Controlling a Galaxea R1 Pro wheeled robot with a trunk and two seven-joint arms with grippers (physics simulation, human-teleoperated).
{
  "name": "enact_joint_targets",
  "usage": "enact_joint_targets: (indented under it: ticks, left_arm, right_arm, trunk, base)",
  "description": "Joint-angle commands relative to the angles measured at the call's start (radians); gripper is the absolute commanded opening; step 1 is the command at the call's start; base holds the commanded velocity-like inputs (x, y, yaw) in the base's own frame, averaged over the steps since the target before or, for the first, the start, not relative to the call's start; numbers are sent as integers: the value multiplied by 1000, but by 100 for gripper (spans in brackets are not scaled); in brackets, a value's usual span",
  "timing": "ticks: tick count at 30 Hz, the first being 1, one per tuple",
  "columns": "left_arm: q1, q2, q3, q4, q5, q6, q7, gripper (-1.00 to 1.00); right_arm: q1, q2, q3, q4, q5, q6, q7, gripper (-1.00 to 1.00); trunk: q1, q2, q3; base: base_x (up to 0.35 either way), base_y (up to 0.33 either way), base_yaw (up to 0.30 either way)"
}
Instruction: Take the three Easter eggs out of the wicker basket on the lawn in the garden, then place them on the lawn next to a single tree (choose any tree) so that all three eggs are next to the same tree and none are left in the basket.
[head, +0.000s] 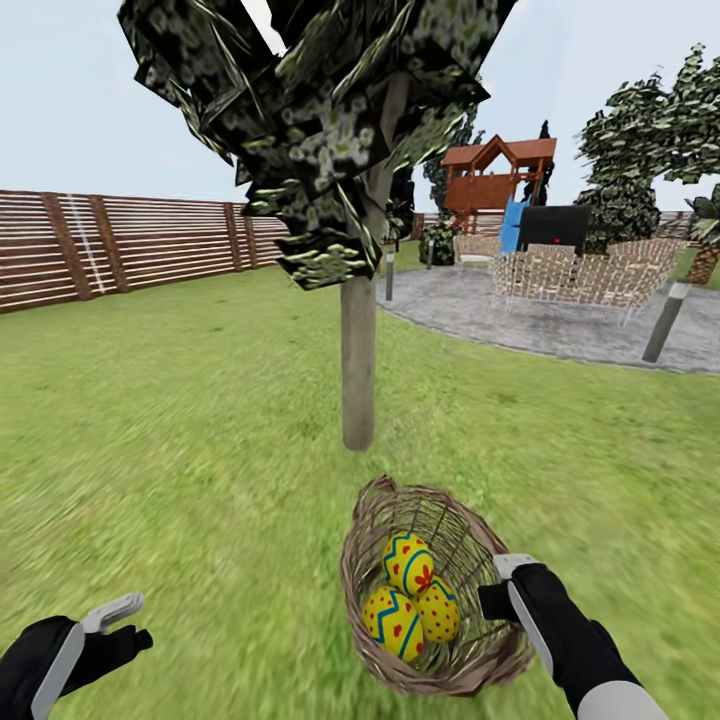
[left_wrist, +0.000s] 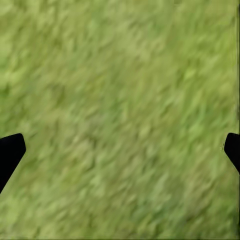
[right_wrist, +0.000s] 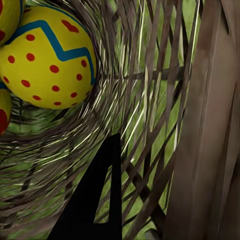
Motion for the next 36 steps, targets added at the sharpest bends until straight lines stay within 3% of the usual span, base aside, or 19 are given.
enact_joint_targets:
  ticks: [1,6,10,23,36]
  left_arm:
    - [0,-2,2,-1,2,5,0,100]
    - [0,-4,2,-1,1,5,0,100]
    - [0,-16,2,-1,0,5,1,100]
    - [0,-16,3,-1,1,4,0,100]
    - [0,-17,3,2,0,7,1,100]
  right_arm:
    - [0,-1,4,-1,-5,5,4,-100]
    - [0,-1,1,-1,-4,56,4,-100]
    - [0,-2,4,-1,-4,57,4,-100]
    - [-1,-1,6,0,-2,57,4,-100]
    - [0,-1,7,-1,-2,55,4,-100]
  trunk:
    - [0,0,0]
    - [0,0,6]
    - [0,0,10]
    - [0,0,21]
    - [50,-91,-19]
  base:
    - [347,0,-135]
    - [347,0,-238]
    - [347,0,-251]
    - [284,0,-151]
    - [0,0,0]
